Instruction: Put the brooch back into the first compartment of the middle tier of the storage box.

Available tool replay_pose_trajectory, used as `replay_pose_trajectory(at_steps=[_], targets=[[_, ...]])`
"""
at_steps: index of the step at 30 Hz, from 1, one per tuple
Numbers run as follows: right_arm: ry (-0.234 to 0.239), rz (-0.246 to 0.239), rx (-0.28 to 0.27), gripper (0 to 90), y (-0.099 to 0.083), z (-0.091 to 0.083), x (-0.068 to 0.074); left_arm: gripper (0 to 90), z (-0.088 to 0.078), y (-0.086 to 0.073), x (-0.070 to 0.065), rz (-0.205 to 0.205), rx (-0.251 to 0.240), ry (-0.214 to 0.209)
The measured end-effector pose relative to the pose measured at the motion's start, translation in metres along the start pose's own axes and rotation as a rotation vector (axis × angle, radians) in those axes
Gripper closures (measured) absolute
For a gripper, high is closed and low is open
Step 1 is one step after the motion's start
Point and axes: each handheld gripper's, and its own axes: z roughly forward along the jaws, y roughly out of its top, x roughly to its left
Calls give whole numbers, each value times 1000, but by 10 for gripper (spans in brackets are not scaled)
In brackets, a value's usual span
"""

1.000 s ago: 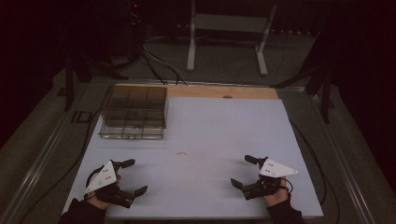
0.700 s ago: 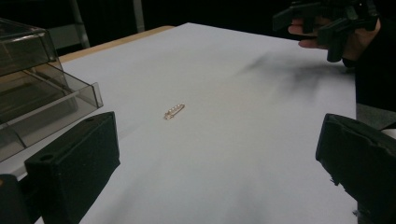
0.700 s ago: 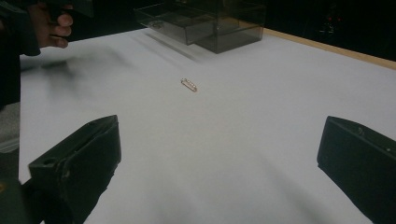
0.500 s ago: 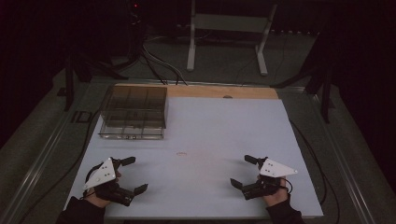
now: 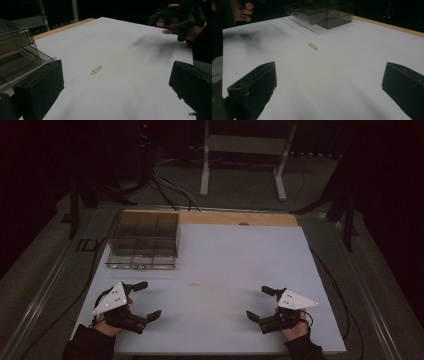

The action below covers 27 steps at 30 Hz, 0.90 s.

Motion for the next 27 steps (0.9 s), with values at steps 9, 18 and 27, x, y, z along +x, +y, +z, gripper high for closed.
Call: replay_pose_trajectory(at_steps=[9,18,27], targets=[[2,-3,3,0,0,0,0,3,7,9,6,0,-12,22],[14,2,0,0,0,0,0,3,17,19,11,2,-25,23],[15,2,-2,0,0,1,0,3,33,26,16,5,-19,13]])
